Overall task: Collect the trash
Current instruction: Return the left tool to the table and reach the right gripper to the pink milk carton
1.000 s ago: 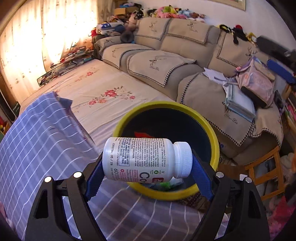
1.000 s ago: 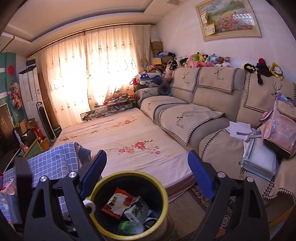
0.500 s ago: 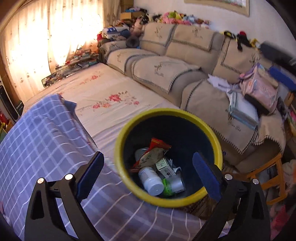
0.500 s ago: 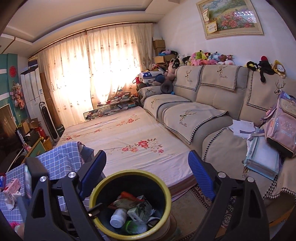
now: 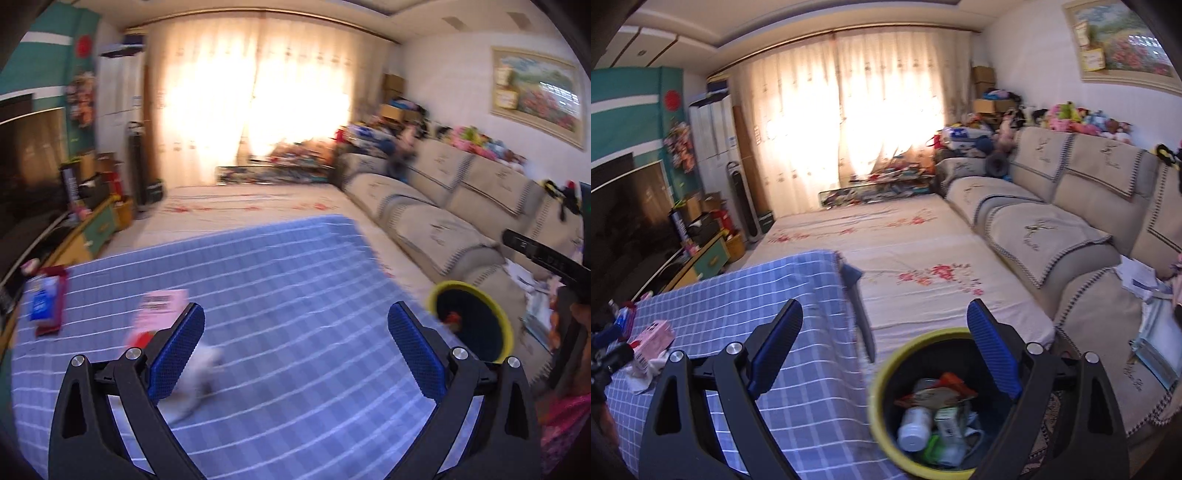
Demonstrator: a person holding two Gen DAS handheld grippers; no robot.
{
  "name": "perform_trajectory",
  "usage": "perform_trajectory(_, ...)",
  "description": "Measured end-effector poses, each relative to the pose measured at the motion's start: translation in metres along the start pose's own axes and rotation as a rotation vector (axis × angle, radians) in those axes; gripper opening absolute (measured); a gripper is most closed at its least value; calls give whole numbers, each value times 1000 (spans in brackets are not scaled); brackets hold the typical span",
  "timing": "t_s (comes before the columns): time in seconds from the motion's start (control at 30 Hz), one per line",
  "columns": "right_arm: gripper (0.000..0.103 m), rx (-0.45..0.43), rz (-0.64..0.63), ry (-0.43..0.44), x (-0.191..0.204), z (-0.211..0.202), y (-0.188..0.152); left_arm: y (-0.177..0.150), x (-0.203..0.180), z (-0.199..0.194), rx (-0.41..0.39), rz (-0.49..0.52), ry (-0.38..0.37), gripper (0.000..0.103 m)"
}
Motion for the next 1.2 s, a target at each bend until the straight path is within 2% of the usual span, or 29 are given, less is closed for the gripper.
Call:
perform_trajectory(0.23,86,44,-122,116,96,21,11,-21,126,-37,-73,-227,201,96)
perform_trajectory(0.33,86,86,-173,188,141,32,10,-28,155,-46,-94,-287,229,93)
perform_trajectory(0.5,86,176,-261,292,212,50,-1,-36,168,-48,-94,-290,295,91)
perform_trajectory(0.63,86,228,-298,363,263,56,-14,-41,171,-51,-89,-308,313,87)
perform_trajectory(0.7,86,243,-315,383,284,56,-22,-44,179,-56,-96,-332,325,80)
perform_trajectory(0.8,86,242,-325,416,305,50,-33,-45,189,-58,-98,-364,331,77)
perform_trajectory(1.03,81,287,-365,447,347,53,-63,-51,206,-66,-114,-419,338,77)
perform_trajectory(1.2,77,299,-395,411,365,63,-75,-54,212,-68,-117,-449,335,77)
Point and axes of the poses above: each gripper's, at about its wrist camera, not at the fingertips, and z roughly the way its jaws point, x to its left, y to its top, the point moved 5 cm from there along z, roughly the way its jaws point, and after that the axes turned 11 degrees about x, right-handed, at the moved point
